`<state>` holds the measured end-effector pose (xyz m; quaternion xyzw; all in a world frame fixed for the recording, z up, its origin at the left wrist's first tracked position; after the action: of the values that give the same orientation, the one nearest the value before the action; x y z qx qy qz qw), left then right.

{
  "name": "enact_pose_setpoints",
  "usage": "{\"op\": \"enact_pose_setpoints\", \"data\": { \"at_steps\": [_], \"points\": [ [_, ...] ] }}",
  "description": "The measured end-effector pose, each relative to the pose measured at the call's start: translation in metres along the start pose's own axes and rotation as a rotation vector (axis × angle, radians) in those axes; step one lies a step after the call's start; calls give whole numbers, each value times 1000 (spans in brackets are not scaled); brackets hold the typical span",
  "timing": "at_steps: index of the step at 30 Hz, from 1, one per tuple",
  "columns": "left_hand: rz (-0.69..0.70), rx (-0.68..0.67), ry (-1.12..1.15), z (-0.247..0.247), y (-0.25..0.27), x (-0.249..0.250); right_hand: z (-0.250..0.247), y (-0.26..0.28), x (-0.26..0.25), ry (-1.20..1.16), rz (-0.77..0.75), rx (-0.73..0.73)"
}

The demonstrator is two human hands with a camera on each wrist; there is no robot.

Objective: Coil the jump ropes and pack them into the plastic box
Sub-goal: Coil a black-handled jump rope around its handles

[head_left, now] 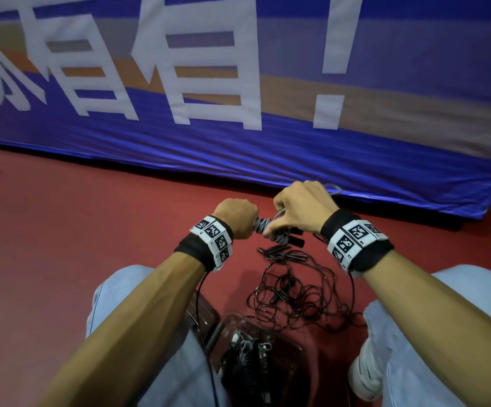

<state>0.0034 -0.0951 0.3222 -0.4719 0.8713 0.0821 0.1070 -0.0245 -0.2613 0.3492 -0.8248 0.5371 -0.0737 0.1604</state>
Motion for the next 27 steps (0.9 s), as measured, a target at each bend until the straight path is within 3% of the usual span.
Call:
{"op": "enact_pose_setpoints", "data": {
  "at_steps": [3, 6, 9, 16, 22, 27],
  "points": [
    [128, 53, -39, -5, 0, 3, 0, 1, 3, -155, 22, -80],
    [236, 93, -58, -12, 3, 11, 0, 2, 7, -528, 79, -228],
    [298, 161, -23, -22, 5, 19, -4, 4, 8, -774, 147, -267],
    [177, 551, 222, -42, 14, 15, -20, -2, 4, -1011, 253, -69],
    [-22, 520, 379, -46, 13, 12, -24, -12, 3, -1099, 354, 66],
    [-45, 537, 532, -43, 12, 12, -20, -19, 10, -1146, 456, 53]
  ]
}}
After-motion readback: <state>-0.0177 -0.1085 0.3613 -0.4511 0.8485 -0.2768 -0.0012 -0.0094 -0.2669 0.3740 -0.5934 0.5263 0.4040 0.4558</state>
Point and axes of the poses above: each hand's wrist, its own y-axis away from the middle knuckle, its own z-axis out of the palm, x = y × z, the point moved 1 cm from there along -y, towards the middle knuckle, and after that the axes turned 9 degrees about x, right-handed, at the moved point
